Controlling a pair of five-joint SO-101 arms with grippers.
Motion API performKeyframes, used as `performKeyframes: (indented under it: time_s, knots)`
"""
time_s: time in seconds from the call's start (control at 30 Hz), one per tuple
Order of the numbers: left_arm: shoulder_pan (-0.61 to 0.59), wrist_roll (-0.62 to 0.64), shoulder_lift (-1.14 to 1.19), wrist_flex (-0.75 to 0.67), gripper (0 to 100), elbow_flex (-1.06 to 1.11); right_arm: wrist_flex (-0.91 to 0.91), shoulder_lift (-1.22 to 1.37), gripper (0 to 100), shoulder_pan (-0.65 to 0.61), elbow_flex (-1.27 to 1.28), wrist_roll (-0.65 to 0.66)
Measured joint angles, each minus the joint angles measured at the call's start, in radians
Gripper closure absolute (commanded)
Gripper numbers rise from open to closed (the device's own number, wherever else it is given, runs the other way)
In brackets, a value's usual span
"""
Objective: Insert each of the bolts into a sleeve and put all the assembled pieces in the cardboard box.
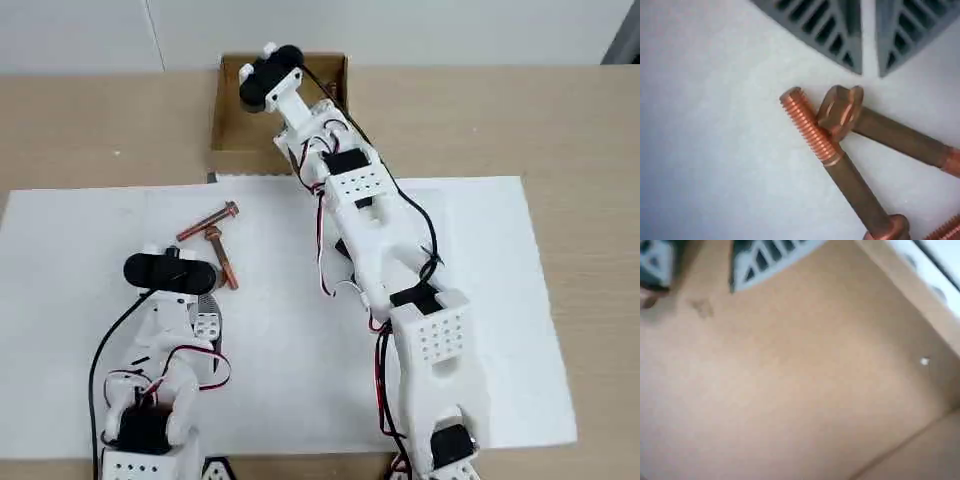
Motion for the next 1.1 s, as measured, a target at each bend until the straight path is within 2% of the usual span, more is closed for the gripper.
performKeyframes:
  time_s: [0.23,0.5,0.9,1.1]
  knots:
    - [0.0,0.0,0.0,0.0,99,0.0,0.173,-0.101,99.5,0.0,-0.005,-0.003]
    - [0.0,0.0,0.0,0.0,99,0.0,0.408,-0.269,99.5,0.0,-0.005,-0.11]
    - [0.0,0.0,0.0,0.0,99,0.0,0.743,-0.423,99.5,0.002,-0.005,-0.307]
    - [0.0,0.0,0.0,0.0,99,0.0,0.899,-0.442,99.1,0.058,-0.005,-0.454]
